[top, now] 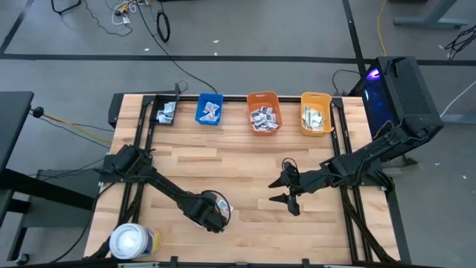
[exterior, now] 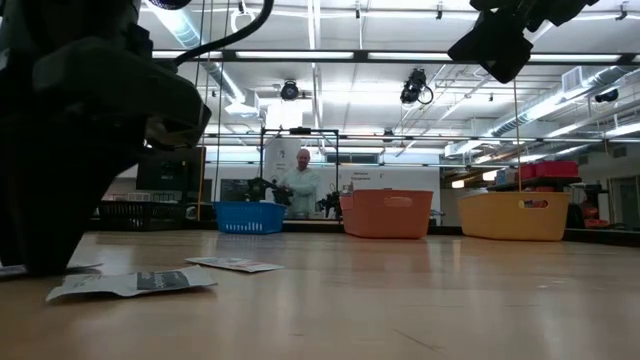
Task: Pick & Place First Aid Supplies
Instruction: Put the ointment pack into the blue bin
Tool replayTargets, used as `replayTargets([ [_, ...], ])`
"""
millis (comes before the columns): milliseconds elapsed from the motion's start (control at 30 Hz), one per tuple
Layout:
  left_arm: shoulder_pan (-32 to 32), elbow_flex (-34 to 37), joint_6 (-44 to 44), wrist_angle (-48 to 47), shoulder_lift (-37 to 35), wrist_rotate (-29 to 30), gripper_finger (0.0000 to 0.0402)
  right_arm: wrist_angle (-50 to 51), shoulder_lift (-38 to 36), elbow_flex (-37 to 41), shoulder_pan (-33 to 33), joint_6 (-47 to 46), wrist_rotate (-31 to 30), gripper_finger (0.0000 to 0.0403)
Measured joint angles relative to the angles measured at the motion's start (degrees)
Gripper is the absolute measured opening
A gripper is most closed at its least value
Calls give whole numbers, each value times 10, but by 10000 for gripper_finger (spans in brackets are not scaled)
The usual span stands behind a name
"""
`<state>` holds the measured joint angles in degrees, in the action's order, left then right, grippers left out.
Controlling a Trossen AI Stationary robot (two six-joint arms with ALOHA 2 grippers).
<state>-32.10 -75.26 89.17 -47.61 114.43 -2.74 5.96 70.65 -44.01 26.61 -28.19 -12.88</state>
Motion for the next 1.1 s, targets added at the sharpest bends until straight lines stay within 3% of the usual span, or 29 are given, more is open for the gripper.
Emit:
replayTargets([
  [533,0,-8,-28,-4,2,3,120,-1,0,0,0,0,-1,229],
  [1100,0,-9,-30,-15,-29,3,110,-15,0,0,0,0,-1,229],
])
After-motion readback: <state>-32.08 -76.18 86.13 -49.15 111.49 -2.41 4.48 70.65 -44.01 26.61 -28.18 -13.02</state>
